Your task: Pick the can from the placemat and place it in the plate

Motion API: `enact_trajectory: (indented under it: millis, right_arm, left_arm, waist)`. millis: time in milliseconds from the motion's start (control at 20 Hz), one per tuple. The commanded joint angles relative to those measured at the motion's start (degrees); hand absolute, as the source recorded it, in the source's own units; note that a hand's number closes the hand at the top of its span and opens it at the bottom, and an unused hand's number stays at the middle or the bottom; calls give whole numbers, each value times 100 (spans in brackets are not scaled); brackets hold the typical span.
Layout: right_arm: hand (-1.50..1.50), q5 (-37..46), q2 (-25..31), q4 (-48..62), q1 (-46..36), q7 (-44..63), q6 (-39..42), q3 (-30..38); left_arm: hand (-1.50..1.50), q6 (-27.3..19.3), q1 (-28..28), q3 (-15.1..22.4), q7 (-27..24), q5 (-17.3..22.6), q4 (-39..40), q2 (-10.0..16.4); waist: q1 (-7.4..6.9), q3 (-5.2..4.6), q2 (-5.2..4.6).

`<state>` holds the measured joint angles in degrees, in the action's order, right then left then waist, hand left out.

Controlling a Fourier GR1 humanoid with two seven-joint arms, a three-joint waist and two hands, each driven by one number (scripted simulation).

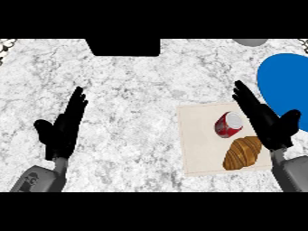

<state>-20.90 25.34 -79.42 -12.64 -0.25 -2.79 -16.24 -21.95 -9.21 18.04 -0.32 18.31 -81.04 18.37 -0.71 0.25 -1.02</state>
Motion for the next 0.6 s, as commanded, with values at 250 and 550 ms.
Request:
enact_trajectory:
  millis: [250, 550]
  right_arm:
    - [150, -171, -610, -1197, -204, 285, -1523, 880]
    - [150, 2990, 515, -347, 368, 262, -3296, 195]
  left_arm:
    - [0, -340, 365, -165, 847, -401, -141, 608]
    - [0, -166, 625, 8, 684, -272, 19, 382]
  waist:
    - [135, -23, 158]
    - [203, -26, 145]
